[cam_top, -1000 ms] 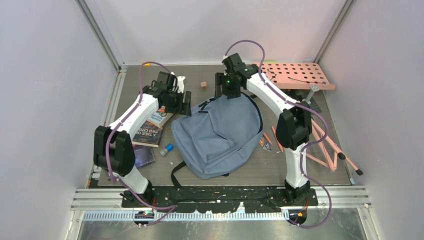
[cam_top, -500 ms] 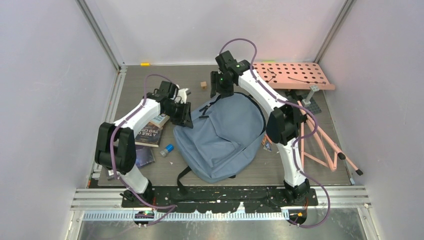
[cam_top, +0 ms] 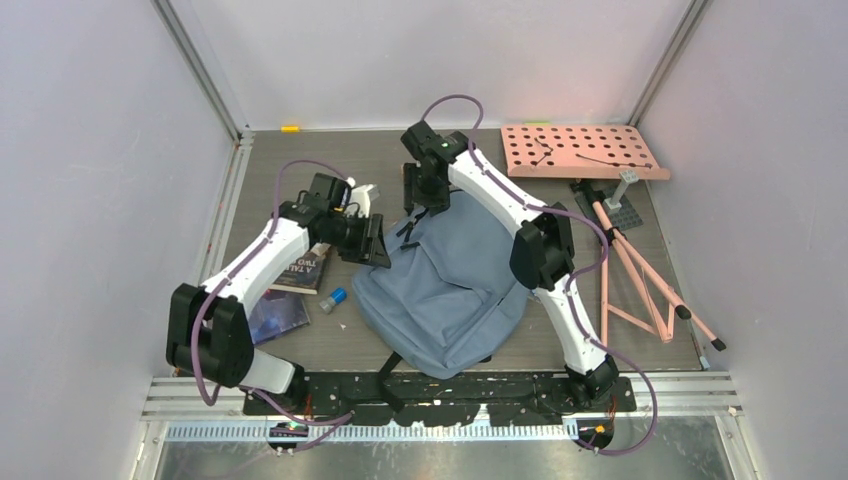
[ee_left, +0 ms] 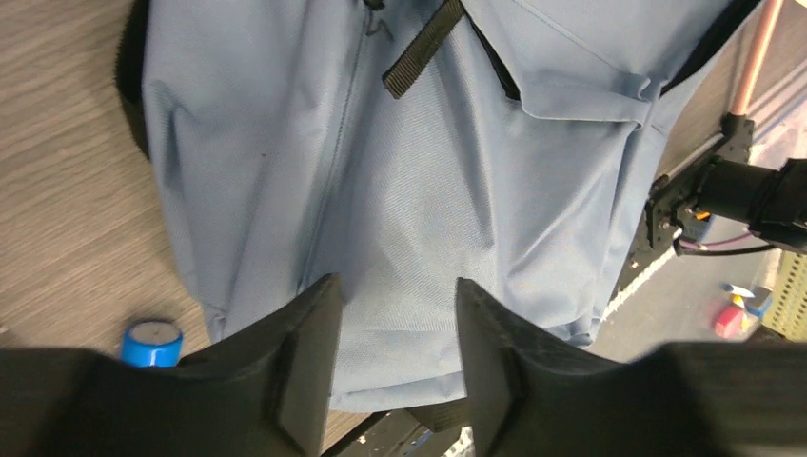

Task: Pack the student bag
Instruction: Adjust the student bag at the center of the board.

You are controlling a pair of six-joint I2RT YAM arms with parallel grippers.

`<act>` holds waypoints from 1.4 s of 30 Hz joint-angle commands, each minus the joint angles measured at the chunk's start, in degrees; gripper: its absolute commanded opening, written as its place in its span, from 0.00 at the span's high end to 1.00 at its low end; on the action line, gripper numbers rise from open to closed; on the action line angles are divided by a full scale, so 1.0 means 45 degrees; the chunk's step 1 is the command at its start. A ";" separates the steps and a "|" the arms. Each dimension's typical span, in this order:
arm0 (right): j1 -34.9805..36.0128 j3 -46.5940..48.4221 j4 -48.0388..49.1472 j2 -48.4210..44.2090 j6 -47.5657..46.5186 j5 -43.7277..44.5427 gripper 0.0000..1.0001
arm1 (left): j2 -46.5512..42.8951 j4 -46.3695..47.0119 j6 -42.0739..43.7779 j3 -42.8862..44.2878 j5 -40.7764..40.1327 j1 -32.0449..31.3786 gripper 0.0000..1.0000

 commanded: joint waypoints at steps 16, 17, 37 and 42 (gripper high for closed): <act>0.0252 -0.1892 -0.0169 -0.2983 0.0746 0.3702 0.41 | 0.3832 0.0839 0.0035 0.4020 0.0243 0.0312 0.57; 0.0180 -0.1999 -0.0099 -0.3108 0.0641 0.3710 0.41 | 0.4069 0.0854 0.0054 0.4215 0.0203 0.0312 0.58; -0.0648 -0.4499 0.1066 -0.5651 -0.1005 0.4167 0.39 | 0.6638 0.0371 0.0439 0.5759 0.1274 0.0312 0.72; -0.0882 -0.5032 0.1236 -0.6036 -0.1070 0.4119 0.40 | 0.6352 0.0405 0.0474 0.5075 0.1069 0.0307 0.74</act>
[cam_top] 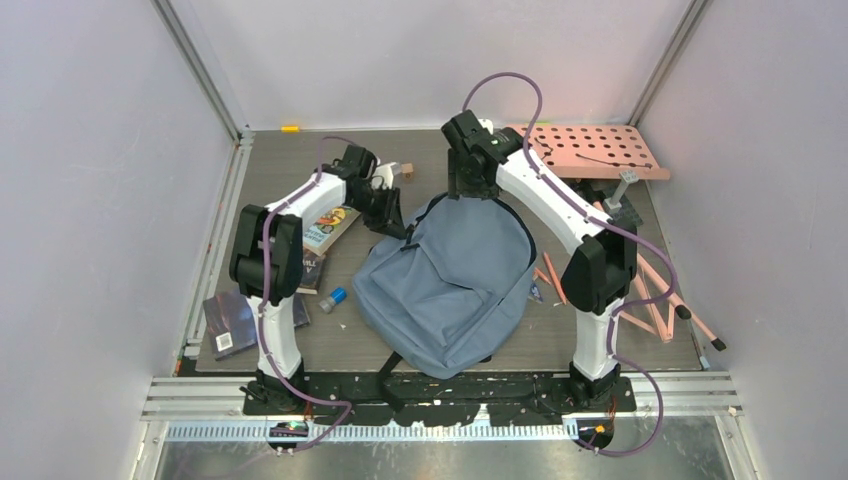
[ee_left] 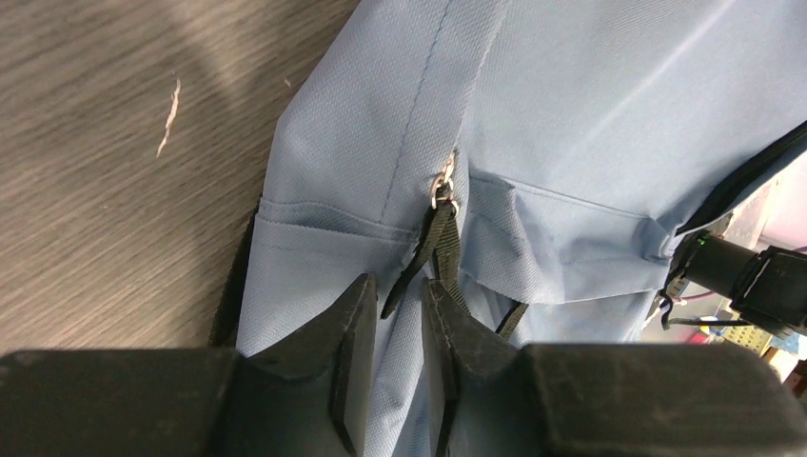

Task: Pack the student bag
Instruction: Adjust the student bag at the center of the board.

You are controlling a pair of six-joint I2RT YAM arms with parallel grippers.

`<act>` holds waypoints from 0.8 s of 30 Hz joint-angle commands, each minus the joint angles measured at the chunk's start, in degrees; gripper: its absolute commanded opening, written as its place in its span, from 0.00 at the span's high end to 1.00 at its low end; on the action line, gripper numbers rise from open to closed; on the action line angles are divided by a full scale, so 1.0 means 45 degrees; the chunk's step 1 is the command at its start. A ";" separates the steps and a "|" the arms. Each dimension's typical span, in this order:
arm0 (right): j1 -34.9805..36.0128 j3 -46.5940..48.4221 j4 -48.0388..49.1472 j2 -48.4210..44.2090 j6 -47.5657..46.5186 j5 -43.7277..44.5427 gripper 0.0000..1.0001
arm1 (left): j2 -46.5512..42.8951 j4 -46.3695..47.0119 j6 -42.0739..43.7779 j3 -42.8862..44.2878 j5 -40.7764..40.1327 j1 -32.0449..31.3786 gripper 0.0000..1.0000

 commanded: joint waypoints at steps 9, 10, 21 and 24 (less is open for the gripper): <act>-0.0255 -0.0387 0.0595 -0.1176 -0.0566 0.0380 0.42 | -0.0683 0.0466 -0.0074 -0.0701 0.0459 0.0050 0.82; -0.0260 -0.0407 0.0630 -0.1192 -0.0605 0.0380 0.43 | -0.0721 0.0499 -0.0113 -0.0702 0.0529 0.0050 0.84; -0.0255 -0.0637 0.0877 -0.1306 -0.1075 0.0220 0.43 | -0.0687 0.1330 -0.0879 -0.0798 0.1163 0.0049 0.97; -0.0257 -0.0652 0.0925 -0.1330 -0.1241 0.0088 0.45 | -0.0975 0.1311 -0.0994 -0.0643 0.1158 0.0050 1.00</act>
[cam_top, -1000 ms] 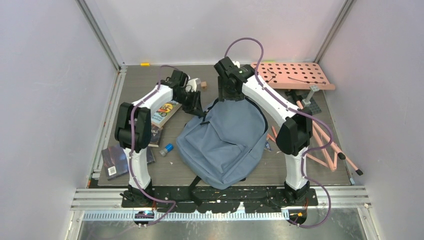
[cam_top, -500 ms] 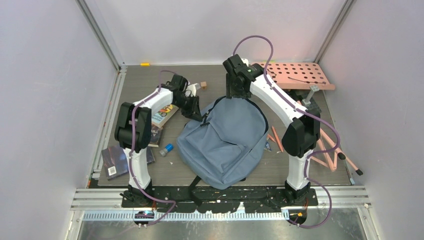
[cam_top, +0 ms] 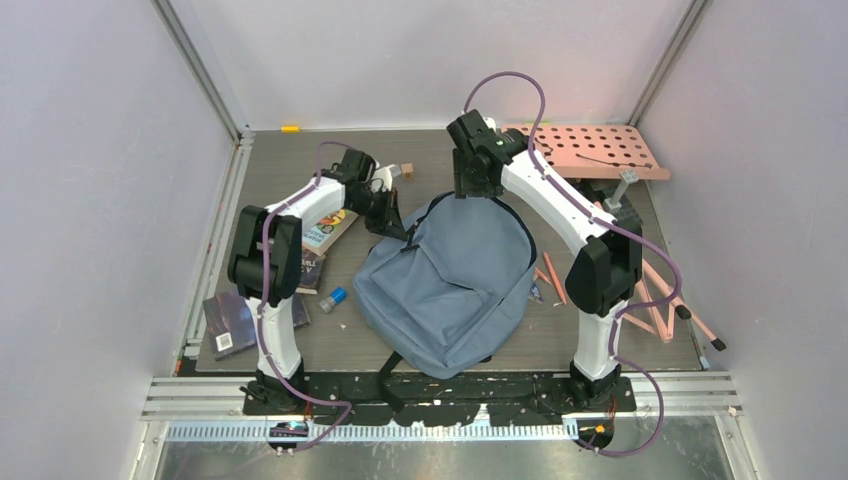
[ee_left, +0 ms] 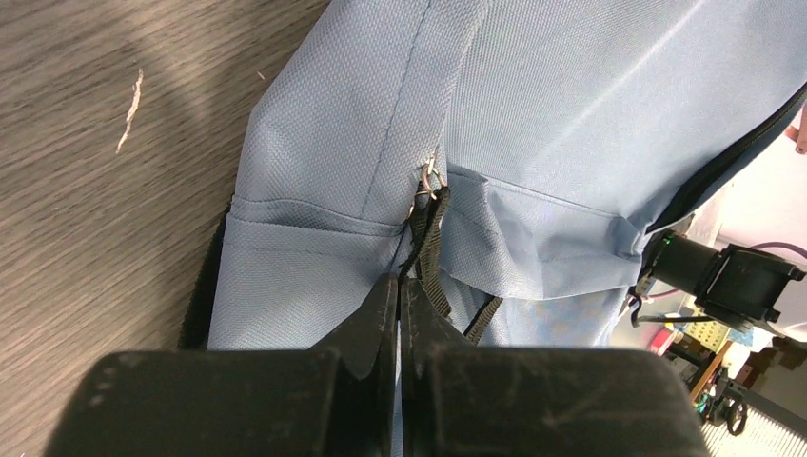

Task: Pack the student bag
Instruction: Unzip the student bag at the center of the board.

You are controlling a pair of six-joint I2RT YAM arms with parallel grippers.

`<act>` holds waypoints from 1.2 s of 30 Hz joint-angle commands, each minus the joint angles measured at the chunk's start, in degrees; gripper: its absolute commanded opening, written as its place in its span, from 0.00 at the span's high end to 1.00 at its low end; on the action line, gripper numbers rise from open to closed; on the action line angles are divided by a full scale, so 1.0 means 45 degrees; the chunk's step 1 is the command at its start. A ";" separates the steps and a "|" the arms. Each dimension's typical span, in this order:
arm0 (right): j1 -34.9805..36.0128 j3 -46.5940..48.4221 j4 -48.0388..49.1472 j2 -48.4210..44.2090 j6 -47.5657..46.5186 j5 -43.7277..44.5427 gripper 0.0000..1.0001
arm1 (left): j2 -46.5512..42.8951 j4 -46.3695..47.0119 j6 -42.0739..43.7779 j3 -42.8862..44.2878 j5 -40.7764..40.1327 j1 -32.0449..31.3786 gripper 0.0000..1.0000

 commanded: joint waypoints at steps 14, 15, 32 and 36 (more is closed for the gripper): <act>0.0051 -0.3356 0.4991 -0.3120 -0.2251 -0.4692 0.42 | -0.2066 0.0723 -0.3557 0.1213 0.1623 0.0050 1.00; 0.0051 -0.3593 0.5617 -0.3215 -0.2461 -0.5220 0.42 | -0.1995 0.0567 -0.3753 0.1378 0.1723 0.0050 1.00; 0.0051 -0.8721 1.3002 -0.4630 -0.3858 -0.7481 0.42 | -0.1324 -0.1960 -0.5879 0.3730 0.3138 0.0349 1.00; 0.0046 -0.9115 1.4205 -0.4571 -0.3915 -0.7804 0.43 | -0.1316 -0.2582 -0.5890 0.4045 0.3489 0.0435 1.00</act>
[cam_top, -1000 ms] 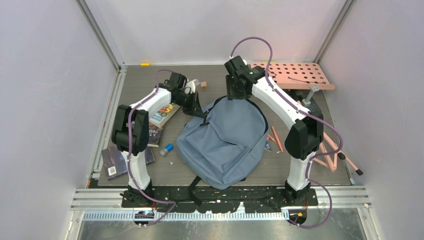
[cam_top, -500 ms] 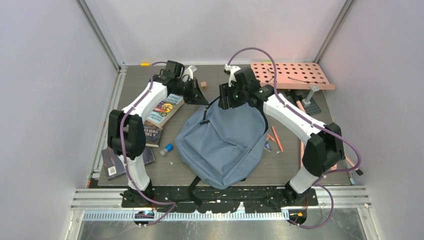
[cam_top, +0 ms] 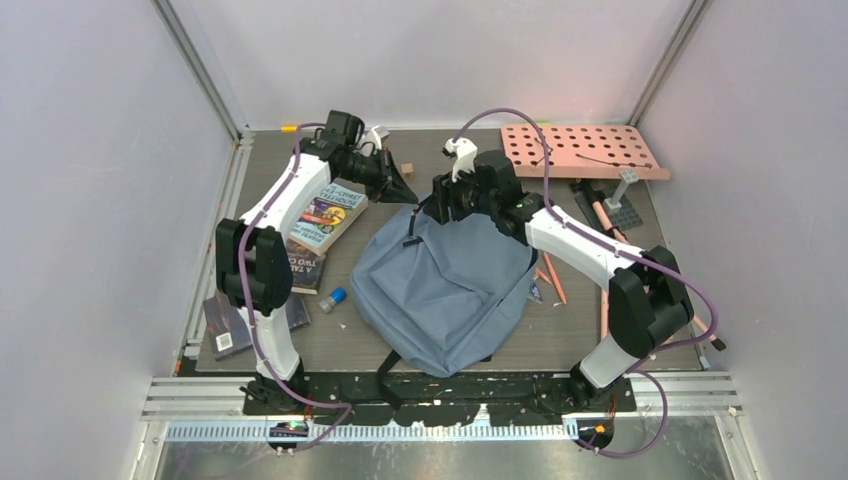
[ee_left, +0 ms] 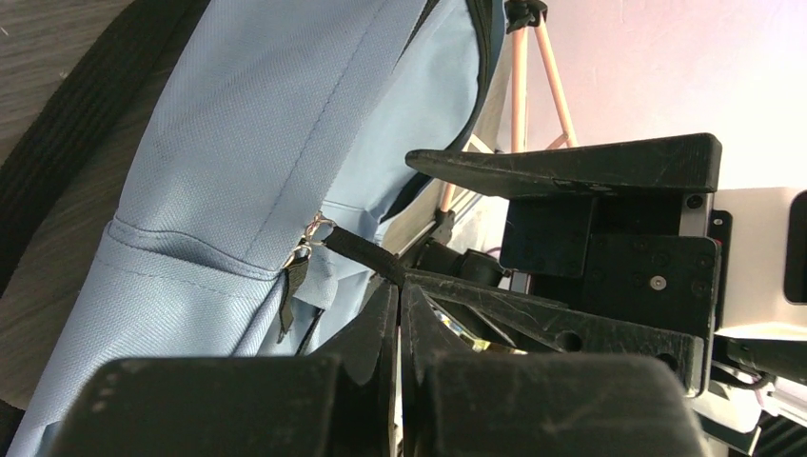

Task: Pack the student bag
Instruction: Unzip the student bag at the center of the board.

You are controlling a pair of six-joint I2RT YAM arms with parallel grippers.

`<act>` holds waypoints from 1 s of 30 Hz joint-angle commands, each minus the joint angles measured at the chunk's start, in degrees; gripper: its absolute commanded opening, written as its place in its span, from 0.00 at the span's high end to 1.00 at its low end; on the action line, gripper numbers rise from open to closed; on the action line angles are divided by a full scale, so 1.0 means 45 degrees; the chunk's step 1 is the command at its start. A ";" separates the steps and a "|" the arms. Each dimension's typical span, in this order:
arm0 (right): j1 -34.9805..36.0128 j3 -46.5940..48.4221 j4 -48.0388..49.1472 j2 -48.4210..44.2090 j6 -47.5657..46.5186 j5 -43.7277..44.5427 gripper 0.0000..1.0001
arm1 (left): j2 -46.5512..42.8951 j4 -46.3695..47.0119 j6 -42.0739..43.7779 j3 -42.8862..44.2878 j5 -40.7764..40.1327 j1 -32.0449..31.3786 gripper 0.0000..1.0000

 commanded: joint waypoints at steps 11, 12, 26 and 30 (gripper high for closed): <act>0.0051 -0.0183 0.3403 0.0199 -0.0947 -0.1005 0.47 | -0.0465 -0.0551 -0.1514 0.0825 0.1545 0.0328 1.00; 0.0051 -0.0172 0.3448 0.0267 -0.0946 -0.1103 0.47 | -0.0497 -0.0478 -0.1632 0.0793 0.1613 0.0355 1.00; 0.0051 -0.0410 0.4094 0.0616 -0.1068 -0.2268 0.47 | -0.0869 0.1229 -0.3289 -0.0216 0.1834 0.0613 1.00; 0.0051 -0.0082 0.4095 0.0947 -0.1271 -0.2591 0.49 | -0.0937 0.1232 -0.3350 -0.0177 0.1769 0.0611 1.00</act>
